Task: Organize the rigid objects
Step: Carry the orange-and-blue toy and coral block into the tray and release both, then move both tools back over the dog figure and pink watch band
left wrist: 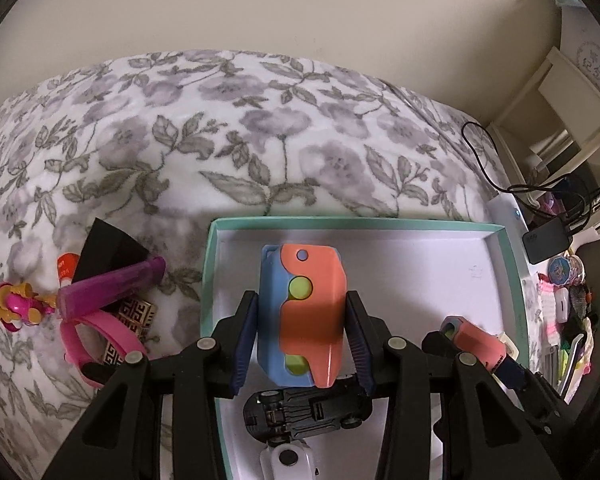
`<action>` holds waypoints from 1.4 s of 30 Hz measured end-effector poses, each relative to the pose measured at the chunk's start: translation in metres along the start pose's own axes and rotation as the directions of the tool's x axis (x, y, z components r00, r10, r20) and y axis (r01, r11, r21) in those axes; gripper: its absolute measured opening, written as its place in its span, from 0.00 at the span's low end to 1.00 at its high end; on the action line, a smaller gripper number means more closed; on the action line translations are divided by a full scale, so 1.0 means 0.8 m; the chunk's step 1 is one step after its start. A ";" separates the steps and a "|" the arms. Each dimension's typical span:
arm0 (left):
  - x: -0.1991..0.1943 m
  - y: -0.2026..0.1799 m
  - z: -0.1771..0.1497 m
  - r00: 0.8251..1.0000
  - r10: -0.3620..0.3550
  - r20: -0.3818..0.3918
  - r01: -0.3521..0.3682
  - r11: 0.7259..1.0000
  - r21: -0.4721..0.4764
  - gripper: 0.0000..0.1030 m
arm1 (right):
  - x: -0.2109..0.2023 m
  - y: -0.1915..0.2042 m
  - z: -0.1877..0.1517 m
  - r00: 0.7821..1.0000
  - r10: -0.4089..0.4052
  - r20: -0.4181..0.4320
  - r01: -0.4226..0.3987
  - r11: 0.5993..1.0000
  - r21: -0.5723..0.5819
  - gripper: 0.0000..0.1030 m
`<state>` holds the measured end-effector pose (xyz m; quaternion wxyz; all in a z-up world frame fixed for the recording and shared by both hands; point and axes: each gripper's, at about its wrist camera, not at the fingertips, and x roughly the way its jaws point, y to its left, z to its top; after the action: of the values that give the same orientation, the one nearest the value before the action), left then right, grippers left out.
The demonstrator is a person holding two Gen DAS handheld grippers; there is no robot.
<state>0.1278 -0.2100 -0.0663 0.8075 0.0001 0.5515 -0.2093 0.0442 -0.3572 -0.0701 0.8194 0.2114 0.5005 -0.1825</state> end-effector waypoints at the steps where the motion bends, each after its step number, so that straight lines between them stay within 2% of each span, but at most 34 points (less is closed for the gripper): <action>1: -0.001 0.000 0.000 1.000 -0.004 0.002 0.004 1.000 -0.001 0.43 | 0.001 0.000 0.000 1.000 -0.002 -0.003 0.002 1.000 0.000 0.74; 8: -0.006 -0.001 -0.001 1.000 -0.002 -0.004 0.002 1.000 0.008 0.47 | 0.001 -0.001 -0.002 1.000 -0.008 -0.011 0.008 1.000 0.000 0.74; 11: -0.008 0.002 -0.002 1.000 0.020 -0.009 -0.020 1.000 0.008 0.47 | 0.001 -0.001 -0.002 1.000 -0.011 -0.010 0.011 1.000 -0.001 0.74; 14: -0.013 0.005 -0.002 0.999 0.043 -0.003 -0.043 0.999 0.006 0.53 | 0.001 0.000 -0.003 1.000 -0.022 -0.009 0.022 1.000 -0.009 0.74; 19: -0.018 0.007 -0.003 0.999 0.053 0.002 -0.053 0.999 0.004 0.53 | 0.001 0.000 -0.004 0.999 -0.033 -0.010 0.032 0.999 -0.021 0.75; 23: -0.022 0.012 -0.003 0.999 0.054 0.002 -0.054 0.998 -0.018 0.54 | -0.006 0.001 -0.003 0.999 -0.042 0.019 0.042 0.999 -0.034 0.94; 27: -0.032 0.018 -0.003 0.998 0.065 0.018 -0.065 0.997 -0.029 0.56 | -0.011 0.000 -0.003 0.999 -0.044 0.032 0.045 0.998 -0.040 0.94; 28: -0.034 0.020 -0.003 0.997 0.071 0.023 -0.071 0.997 -0.031 0.58 | -0.012 0.001 -0.004 0.998 -0.045 0.034 0.047 0.998 -0.043 0.94; 30: -0.038 0.023 -0.004 0.996 0.080 0.033 -0.079 0.996 -0.041 0.69 | -0.013 0.002 -0.006 0.998 -0.047 0.035 0.048 0.997 -0.053 0.94; 32: -0.040 0.030 -0.007 0.995 0.088 0.038 -0.085 0.995 -0.059 0.70 | -0.015 0.005 -0.009 0.998 -0.050 0.040 0.052 0.996 -0.065 1.00; 34: -0.042 0.037 -0.010 0.994 0.101 0.041 -0.098 0.992 -0.078 0.78 | -0.017 0.008 -0.012 0.998 -0.052 0.047 0.056 0.995 -0.078 1.00; 36: -0.043 0.043 -0.012 0.991 0.127 0.050 -0.122 0.989 -0.089 0.91 | -0.019 0.010 -0.015 0.997 -0.053 0.054 0.058 0.994 -0.090 1.00; 42: -0.053 0.062 -0.019 0.977 0.194 0.088 -0.186 0.978 -0.091 0.94 | -0.023 0.014 -0.021 0.996 -0.062 0.064 0.068 0.992 -0.110 1.00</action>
<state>0.1180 -0.1466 -0.0460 0.8489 0.0095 0.5173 -0.1081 0.0297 -0.3371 -0.0583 0.8384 0.1429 0.4917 -0.1869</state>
